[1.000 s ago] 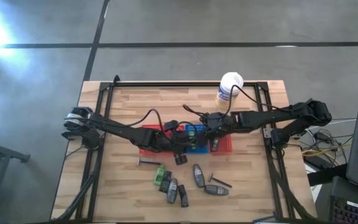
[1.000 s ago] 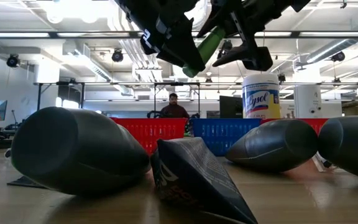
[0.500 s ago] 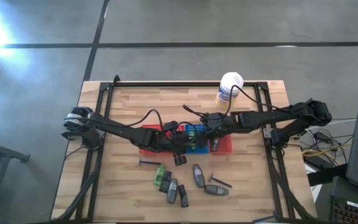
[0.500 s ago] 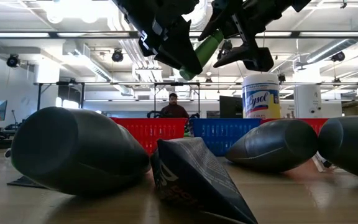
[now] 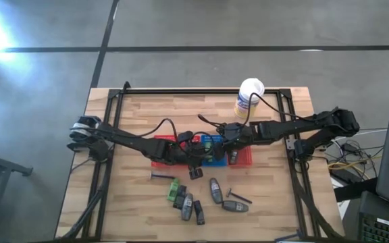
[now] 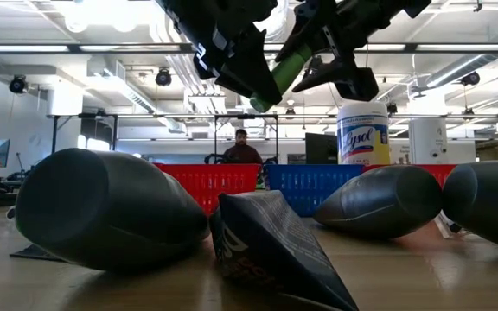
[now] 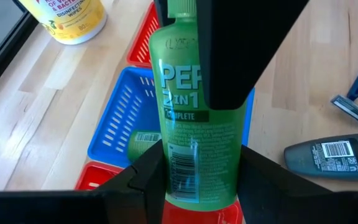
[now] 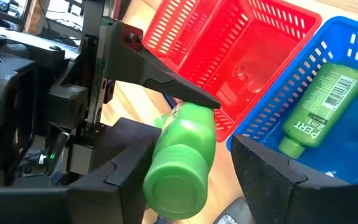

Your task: Pick & Place Travel size toiletries

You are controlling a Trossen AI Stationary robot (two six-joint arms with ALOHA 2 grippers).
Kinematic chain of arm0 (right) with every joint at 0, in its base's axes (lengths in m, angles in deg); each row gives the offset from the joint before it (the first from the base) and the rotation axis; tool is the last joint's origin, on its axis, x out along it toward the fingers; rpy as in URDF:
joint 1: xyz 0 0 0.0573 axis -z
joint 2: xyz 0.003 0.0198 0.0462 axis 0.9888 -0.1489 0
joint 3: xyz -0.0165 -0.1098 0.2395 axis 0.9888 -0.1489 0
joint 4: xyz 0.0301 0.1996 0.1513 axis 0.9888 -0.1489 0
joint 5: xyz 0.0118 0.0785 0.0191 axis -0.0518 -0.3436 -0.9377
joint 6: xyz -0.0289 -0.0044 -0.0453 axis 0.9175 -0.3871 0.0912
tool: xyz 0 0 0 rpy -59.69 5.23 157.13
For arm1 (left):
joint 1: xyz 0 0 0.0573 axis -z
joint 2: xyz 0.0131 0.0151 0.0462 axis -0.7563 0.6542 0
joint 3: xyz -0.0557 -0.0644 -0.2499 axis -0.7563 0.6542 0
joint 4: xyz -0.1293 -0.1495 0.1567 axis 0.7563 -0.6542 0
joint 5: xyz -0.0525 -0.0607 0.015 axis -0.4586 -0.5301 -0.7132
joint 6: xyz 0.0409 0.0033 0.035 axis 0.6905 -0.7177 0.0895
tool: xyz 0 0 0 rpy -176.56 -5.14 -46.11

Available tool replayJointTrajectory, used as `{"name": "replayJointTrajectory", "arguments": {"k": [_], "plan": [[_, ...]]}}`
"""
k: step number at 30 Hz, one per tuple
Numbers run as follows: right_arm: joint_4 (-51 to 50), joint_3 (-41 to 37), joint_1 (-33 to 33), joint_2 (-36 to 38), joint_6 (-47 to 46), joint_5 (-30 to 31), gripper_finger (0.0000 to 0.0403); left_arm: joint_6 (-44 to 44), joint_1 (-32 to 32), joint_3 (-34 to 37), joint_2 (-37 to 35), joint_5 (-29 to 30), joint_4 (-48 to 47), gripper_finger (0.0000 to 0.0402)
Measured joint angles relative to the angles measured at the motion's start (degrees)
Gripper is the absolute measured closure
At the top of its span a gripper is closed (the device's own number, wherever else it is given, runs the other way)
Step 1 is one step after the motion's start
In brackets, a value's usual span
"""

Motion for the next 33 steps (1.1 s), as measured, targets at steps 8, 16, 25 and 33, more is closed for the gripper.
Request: {"name": "replayJointTrajectory", "arguments": {"k": [8, 16, 25, 33], "plan": [[-0.02, 0.09, -0.01, 0.0, 1.14, 0.51, 0.026, -0.64, -0.02, 0.0, 0.02, -0.09, -0.03, 0.0245], [-0.45, 0.09, 0.0, 0.0, 2.65, 0.58, 0.029, -4.32, 0.0, 0.0, 0.07, -0.09, 0.02, 0.0225], [-4.64, -0.07, -0.04, -0.12, 6.75, 6.49, 0.0288, -10.45, 1.06, 0.0, -0.11, -0.47, -2.46, 0.0182], [-13.6, -0.1, -0.9, -0.11, 13.49, 18.33, 0.0286, -18.28, 4.46, 0.0, -0.31, 3.35, -9.75, 0.017]]}}
